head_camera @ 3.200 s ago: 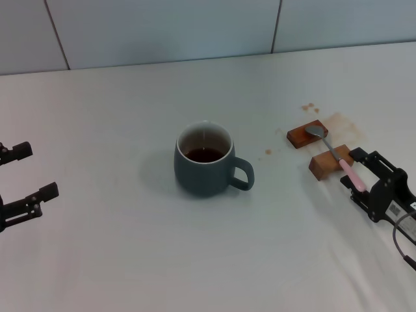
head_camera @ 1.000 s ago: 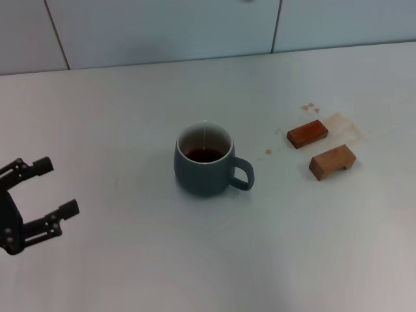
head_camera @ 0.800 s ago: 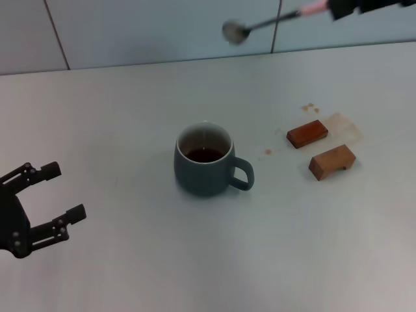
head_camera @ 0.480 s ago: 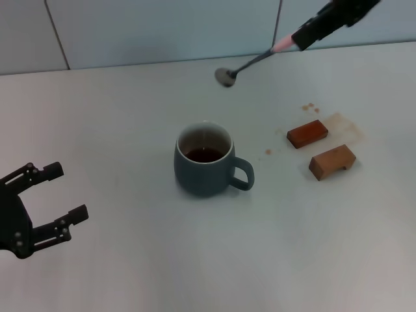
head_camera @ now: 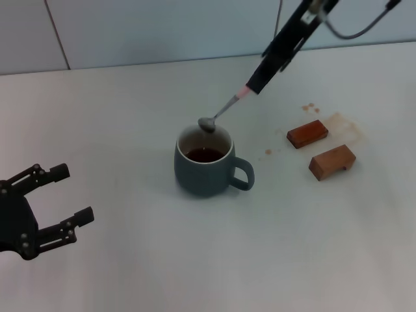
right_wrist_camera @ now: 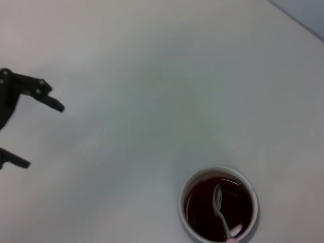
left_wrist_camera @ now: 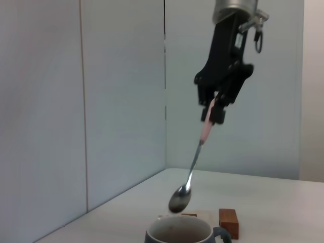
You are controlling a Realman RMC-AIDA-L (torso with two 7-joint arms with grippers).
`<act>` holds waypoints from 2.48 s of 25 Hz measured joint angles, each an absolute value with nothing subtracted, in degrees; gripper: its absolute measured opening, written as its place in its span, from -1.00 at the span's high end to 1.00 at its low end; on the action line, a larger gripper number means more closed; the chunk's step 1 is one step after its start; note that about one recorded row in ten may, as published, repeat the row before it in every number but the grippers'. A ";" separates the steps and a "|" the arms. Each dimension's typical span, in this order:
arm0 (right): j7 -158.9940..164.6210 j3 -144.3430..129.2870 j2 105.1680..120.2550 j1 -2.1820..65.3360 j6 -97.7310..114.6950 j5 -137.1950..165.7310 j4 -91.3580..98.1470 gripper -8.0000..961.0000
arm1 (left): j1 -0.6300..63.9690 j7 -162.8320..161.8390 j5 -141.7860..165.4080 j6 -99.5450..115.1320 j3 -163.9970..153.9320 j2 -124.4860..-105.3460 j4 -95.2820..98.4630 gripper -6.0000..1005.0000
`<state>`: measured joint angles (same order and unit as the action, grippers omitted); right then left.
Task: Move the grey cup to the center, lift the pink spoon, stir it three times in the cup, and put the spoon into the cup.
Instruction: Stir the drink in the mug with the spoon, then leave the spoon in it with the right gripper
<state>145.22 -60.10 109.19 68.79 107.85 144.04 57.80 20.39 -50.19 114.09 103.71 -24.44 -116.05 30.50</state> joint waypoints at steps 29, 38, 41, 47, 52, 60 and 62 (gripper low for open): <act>143.07 -66.51 115.83 78.25 92.03 156.00 38.09 0.76 | 20.61 -49.84 115.51 101.66 -25.49 -116.39 30.50 -0.66; 142.08 -65.63 116.09 79.50 94.34 155.23 39.10 0.76 | 20.54 -49.76 115.38 101.73 -25.49 -116.36 30.50 -0.66; 142.50 -65.51 115.90 79.56 93.26 156.07 38.97 0.76 | 20.54 -49.74 115.34 101.75 -25.49 -116.36 30.50 -0.66; 142.80 -65.92 115.97 80.01 95.70 158.41 38.74 0.76 | 20.48 -49.74 115.19 101.80 -25.49 -116.36 30.50 -0.66; 141.13 -64.48 116.84 80.51 96.00 156.84 39.03 0.76 | 20.54 -49.74 115.15 101.79 -25.49 -116.36 30.50 -0.66; 143.08 -64.66 116.31 80.72 95.01 160.29 38.29 0.76 | 20.53 -49.74 115.13 101.82 -25.49 -116.37 30.50 -0.66; 142.43 -64.77 116.76 80.92 96.36 160.66 38.02 0.76 | 20.48 -49.74 115.05 101.78 -25.49 -116.43 30.50 -0.66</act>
<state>142.43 -64.77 116.76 80.92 96.36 160.66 38.02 20.48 -49.74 115.05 101.78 -25.49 -116.43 30.50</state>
